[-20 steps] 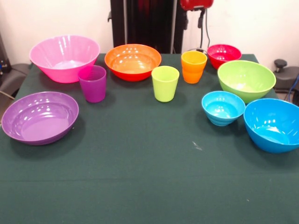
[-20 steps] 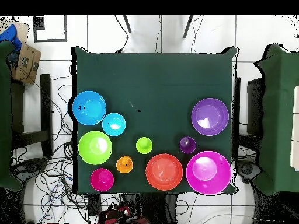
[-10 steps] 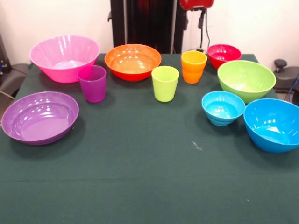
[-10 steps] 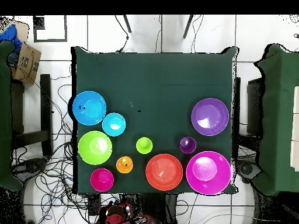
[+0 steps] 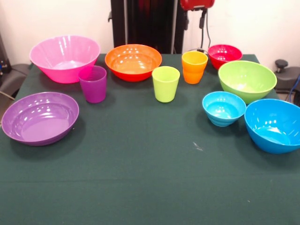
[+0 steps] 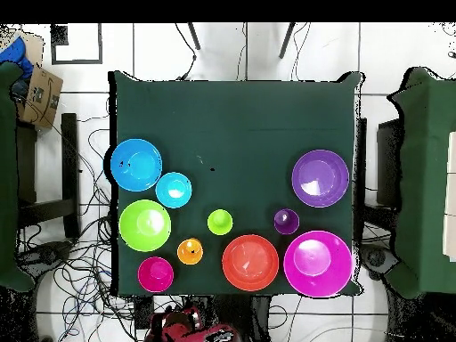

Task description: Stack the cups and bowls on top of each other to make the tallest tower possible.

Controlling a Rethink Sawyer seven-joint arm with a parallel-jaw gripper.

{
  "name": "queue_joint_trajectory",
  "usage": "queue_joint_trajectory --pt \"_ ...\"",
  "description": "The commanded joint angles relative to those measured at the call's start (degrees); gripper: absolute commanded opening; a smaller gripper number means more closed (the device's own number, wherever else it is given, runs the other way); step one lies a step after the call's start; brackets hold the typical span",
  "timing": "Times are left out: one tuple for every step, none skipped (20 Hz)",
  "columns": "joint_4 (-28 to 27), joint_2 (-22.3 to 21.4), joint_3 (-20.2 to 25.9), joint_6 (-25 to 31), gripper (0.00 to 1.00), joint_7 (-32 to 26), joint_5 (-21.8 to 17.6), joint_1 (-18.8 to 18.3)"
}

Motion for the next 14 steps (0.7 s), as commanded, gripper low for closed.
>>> queue_joint_trajectory --pt "-8.95 0.14 6.39 6.31 1.0 6.92 2.4 -0.95" --pt "-9.11 0.04 6.56 6.56 1.0 7.07 2.62 -1.1" --pt "-9.27 -0.05 6.4 6.65 1.0 7.14 2.92 -0.79" --pt "-9.46 -0.08 6.59 7.17 1.0 7.34 3.33 -0.98" --pt "-9.58 0.12 6.75 7.29 1.0 7.6 3.57 -1.11" --pt "-9.71 0.32 6.92 7.41 1.0 7.87 3.82 -1.25" --pt "-9.75 0.32 6.91 7.67 1.0 8.27 4.37 -1.18" --pt "-9.28 0.26 6.69 7.2 1.0 9.05 4.9 -0.99" --pt "-9.11 0.15 6.66 7.12 1.0 9.58 5.39 -0.94" --pt "-8.82 0.03 6.7 7.05 1.0 10.37 6.17 -1.07" --pt "-8.73 0.04 6.93 7.22 1.0 10.73 6.58 -1.36" --pt "-8.5 -0.01 6.62 7.13 1.0 11.5 7.71 -1.22" --pt "-8.28 -0.02 6.76 7.43 1.0 11.96 8.49 -1.49" --pt "-7.97 -0.12 6.46 7.34 1.0 12.43 9.29 -1.37"
